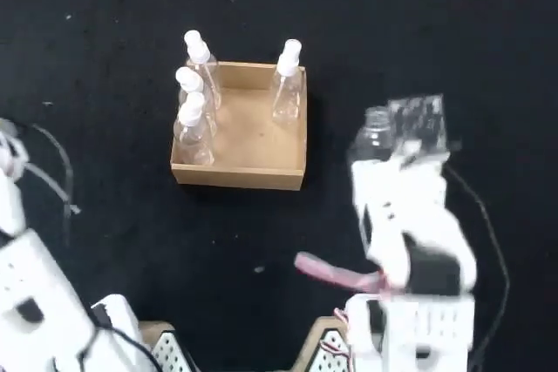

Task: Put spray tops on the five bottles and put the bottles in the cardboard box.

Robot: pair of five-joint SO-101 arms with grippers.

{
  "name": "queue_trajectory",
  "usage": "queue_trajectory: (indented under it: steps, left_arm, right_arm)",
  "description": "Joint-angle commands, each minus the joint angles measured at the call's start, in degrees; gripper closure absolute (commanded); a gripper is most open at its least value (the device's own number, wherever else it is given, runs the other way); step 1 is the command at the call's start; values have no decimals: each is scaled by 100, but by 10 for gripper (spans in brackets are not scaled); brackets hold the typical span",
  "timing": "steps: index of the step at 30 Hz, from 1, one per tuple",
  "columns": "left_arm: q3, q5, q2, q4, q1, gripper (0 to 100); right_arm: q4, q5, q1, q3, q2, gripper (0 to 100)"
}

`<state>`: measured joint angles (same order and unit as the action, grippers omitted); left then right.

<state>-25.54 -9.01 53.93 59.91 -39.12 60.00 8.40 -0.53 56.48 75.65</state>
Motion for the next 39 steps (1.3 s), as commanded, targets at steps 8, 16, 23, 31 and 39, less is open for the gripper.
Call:
queue_trajectory:
  steps: [8, 16, 23, 31, 39]
  left_arm:
    - [356, -70, 1758, -1433, 2695, 970]
    - [312, -70, 2189, -2840, 5103, 970]
    - [136, -62, 1899, -3666, 6545, 970]
    - [-127, -62, 1398, -3859, 6607, 970]
    - [-180, -62, 1380, -3815, 6607, 970]
  right_arm:
    - [-809, -53, 2303, 242, 1938, 988]
    - [-1732, -53, 3086, 1103, 2000, 988]
    - [-1899, -62, 3086, 1279, 2000, 988]
    - [-1881, -62, 3077, 1288, 2009, 988]
    - [-1899, -62, 3077, 1262, 2009, 988]
